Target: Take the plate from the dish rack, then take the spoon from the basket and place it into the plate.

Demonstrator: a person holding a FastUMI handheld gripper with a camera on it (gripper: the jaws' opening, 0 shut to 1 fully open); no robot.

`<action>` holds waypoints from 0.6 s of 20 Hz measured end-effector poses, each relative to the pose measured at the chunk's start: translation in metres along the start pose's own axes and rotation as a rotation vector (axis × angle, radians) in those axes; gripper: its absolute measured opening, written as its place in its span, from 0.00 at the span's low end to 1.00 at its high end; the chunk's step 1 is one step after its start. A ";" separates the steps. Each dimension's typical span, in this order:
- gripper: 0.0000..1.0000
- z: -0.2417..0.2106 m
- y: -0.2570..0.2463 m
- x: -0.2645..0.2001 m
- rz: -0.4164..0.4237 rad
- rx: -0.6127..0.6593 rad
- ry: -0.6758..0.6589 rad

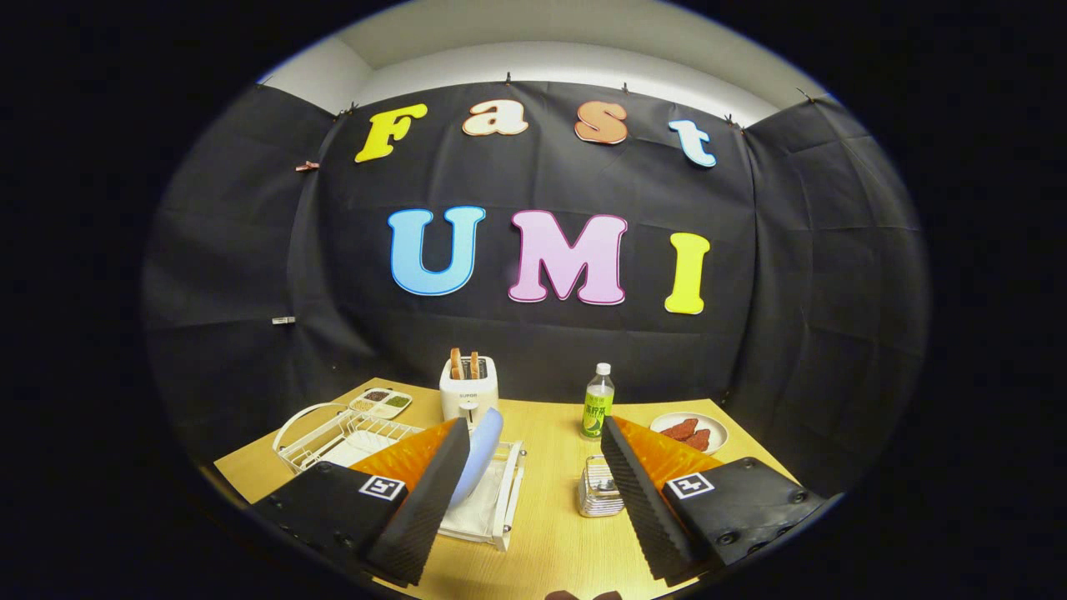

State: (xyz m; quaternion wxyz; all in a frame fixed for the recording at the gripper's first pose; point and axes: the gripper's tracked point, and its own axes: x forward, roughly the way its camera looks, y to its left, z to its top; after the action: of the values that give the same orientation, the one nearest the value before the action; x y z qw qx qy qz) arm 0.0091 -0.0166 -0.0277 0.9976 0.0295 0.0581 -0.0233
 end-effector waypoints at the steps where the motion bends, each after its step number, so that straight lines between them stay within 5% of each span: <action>1: 0.98 -0.002 0.001 0.002 0.003 0.007 0.012; 12: 0.98 -0.010 0.027 0.065 0.043 -0.075 0.126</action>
State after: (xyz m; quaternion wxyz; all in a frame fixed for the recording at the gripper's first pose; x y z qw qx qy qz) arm 0.0743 0.0077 -0.0434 0.9927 -0.0052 0.1207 0.0022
